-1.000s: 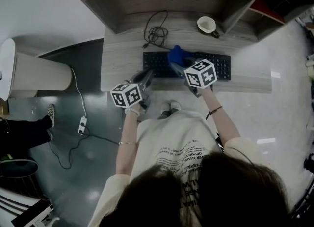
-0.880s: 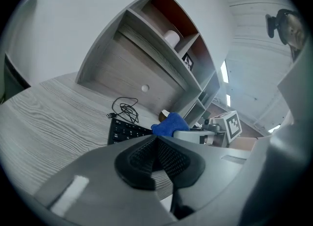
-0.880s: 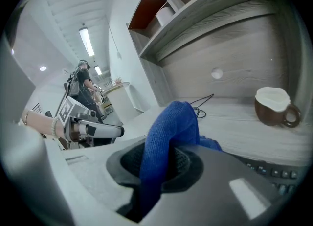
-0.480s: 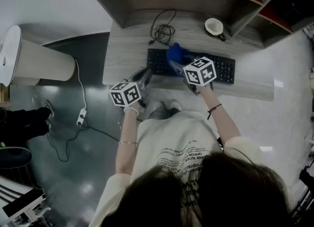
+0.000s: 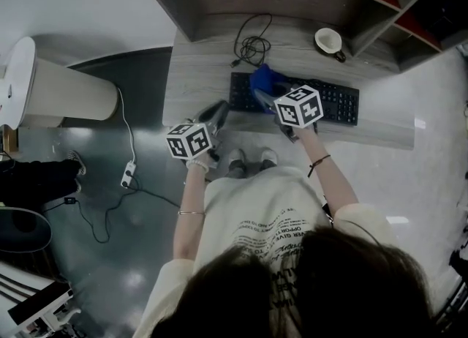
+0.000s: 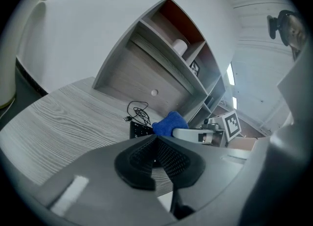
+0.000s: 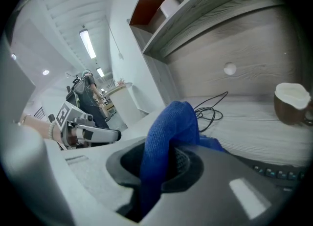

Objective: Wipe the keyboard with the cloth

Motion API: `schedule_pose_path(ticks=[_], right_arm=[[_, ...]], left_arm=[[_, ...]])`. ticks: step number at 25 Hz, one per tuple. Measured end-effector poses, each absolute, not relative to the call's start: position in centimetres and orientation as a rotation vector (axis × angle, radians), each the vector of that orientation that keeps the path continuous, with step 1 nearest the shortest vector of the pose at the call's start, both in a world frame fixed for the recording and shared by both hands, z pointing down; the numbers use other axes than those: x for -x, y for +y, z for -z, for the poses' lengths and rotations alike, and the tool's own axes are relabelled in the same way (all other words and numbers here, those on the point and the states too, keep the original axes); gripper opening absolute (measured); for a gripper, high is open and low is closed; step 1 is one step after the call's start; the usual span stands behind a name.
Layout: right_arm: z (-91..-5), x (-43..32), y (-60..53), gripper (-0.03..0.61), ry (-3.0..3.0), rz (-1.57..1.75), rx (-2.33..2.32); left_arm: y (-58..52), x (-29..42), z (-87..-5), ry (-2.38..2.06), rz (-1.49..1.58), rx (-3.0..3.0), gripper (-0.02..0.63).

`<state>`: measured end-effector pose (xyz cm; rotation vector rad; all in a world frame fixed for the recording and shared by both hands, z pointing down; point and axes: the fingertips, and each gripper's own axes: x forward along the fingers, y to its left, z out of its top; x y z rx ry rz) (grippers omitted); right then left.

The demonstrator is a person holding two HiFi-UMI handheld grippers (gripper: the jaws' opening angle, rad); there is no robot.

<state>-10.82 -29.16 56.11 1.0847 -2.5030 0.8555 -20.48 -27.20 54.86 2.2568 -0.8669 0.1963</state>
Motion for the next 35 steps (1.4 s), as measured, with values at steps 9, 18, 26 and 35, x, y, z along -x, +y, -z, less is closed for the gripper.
schedule_pose_path(ticks=[9, 18, 26, 35], right_arm=[[-56.4, 11.7, -29.6, 0.052, -2.481, -0.878, -1.159], [-56.3, 13.4, -30.1, 0.052, -2.468, -0.887, -1.208], [-56.3, 14.8, -30.6, 0.052, -2.461, -0.904, -1.25], [-56.3, 16.6, -30.8, 0.052, -2.46, -0.915, -1.296]], left_arm=[[-27.6, 21.7, -55.0, -0.814, -0.212, -2.276, -0.003], [-28.1, 23.0, -55.2, -0.76, -0.239, -2.292, -0.003], [-28.7, 24.0, -55.1, -0.718, -0.25, -2.312, -0.003], [-29.1, 25.3, -55.2, -0.669, -0.267, -2.333, -0.003]])
